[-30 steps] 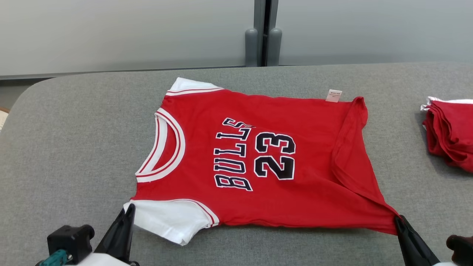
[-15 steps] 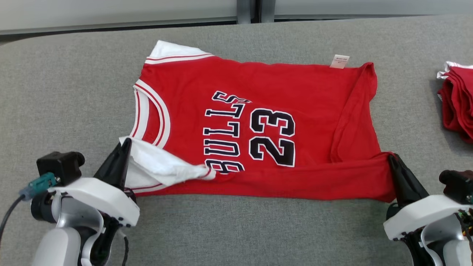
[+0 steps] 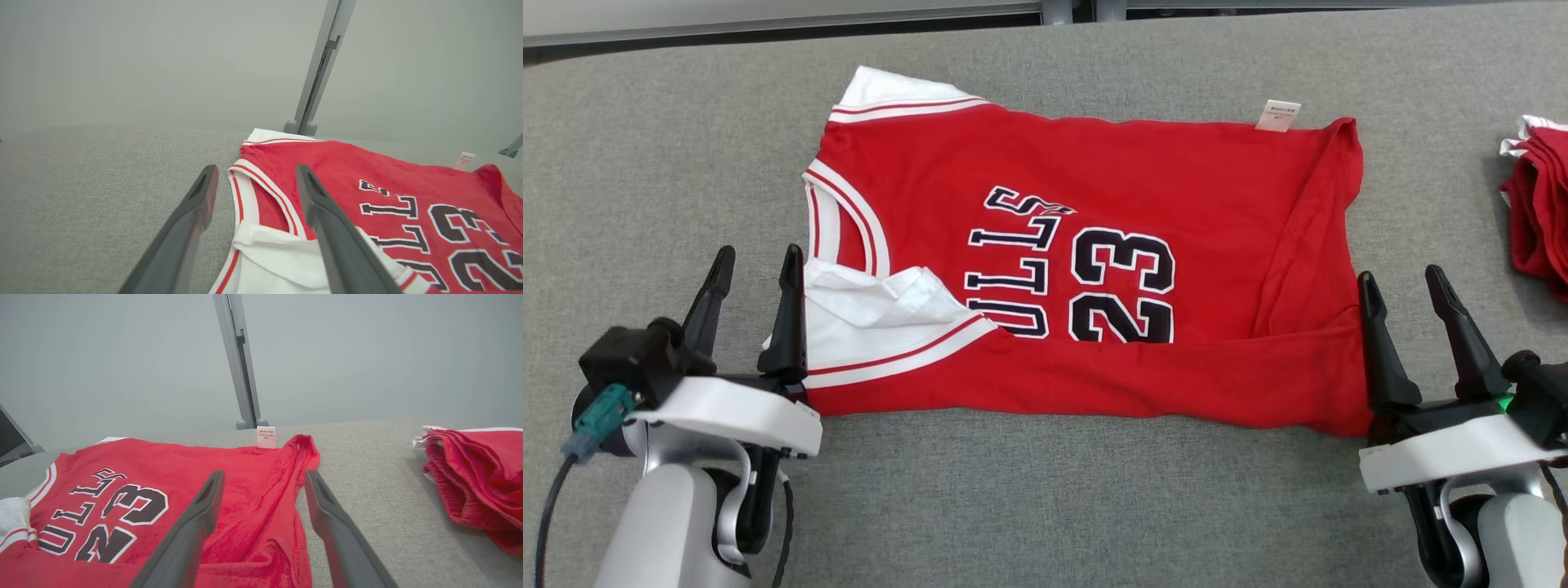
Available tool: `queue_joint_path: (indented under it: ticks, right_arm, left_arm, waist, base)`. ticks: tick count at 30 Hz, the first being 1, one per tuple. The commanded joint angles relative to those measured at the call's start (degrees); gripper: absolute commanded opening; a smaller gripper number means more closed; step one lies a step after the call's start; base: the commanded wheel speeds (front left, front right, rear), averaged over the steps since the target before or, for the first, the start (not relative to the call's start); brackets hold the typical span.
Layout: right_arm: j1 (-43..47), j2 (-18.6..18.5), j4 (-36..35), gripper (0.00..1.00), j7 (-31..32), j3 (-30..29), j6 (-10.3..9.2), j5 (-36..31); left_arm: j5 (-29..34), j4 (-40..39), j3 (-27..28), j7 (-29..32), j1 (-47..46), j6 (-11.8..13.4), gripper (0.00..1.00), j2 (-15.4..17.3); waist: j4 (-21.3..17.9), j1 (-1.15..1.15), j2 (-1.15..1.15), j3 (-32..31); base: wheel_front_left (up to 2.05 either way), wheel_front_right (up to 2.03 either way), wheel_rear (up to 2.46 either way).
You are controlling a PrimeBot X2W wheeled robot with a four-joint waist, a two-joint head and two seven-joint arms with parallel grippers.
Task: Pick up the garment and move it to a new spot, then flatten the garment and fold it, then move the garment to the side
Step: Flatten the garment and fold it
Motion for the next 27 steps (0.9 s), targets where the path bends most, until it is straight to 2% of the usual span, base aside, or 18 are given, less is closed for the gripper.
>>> queue_joint_path:
  ticks: [1, 4, 8, 20, 27]
  right_arm:
    - [1.1, 0.1, -1.5, 1.0, -1.9, -0.4, -0.02, -1.6]
    - [2.8, 0.3, -4.1, 1.0, -3.6, -0.8, -0.02, -3.8]
    - [5.0, 0.5, -6.5, 1.0, -3.3, -1.3, -0.02, -4.9]
    - [11.3, 0.3, -7.5, 1.0, -0.1, 0.2, -0.02, -5.1]
    - [12.3, 0.6, -7.1, 1.0, 0.7, 0.3, -0.02, -4.6]
  left_arm:
    - [1.8, -0.1, -0.1, -2.9, 1.7, 1.3, 1.0, 0.0]
    - [4.5, -1.7, -0.6, -6.8, 3.5, 2.9, 1.0, -0.3]
    - [6.5, -3.6, -1.0, -8.5, 6.7, 4.0, 1.0, 0.2]
    - [7.5, -6.5, -1.8, -7.3, 16.0, 6.8, 1.0, 0.2]
    - [7.6, -5.2, -2.4, -6.2, 16.5, 7.4, 1.0, 0.3]
  waist:
    - [-0.1, 0.0, 0.0, -0.6]
    - [0.0, 0.0, 0.0, -2.0]
    - [-0.2, 0.0, 0.0, -4.2]
    - [-0.9, 0.0, 0.0, -10.1]
    - [-0.9, 0.0, 0.0, -10.8]
  base:
    - [0.0, 0.0, 0.0]
    - [0.0, 0.0, 0.0]
    - [0.0, 0.0, 0.0]
    - [0.0, 0.0, 0.0]
    - [0.0, 0.0, 0.0]
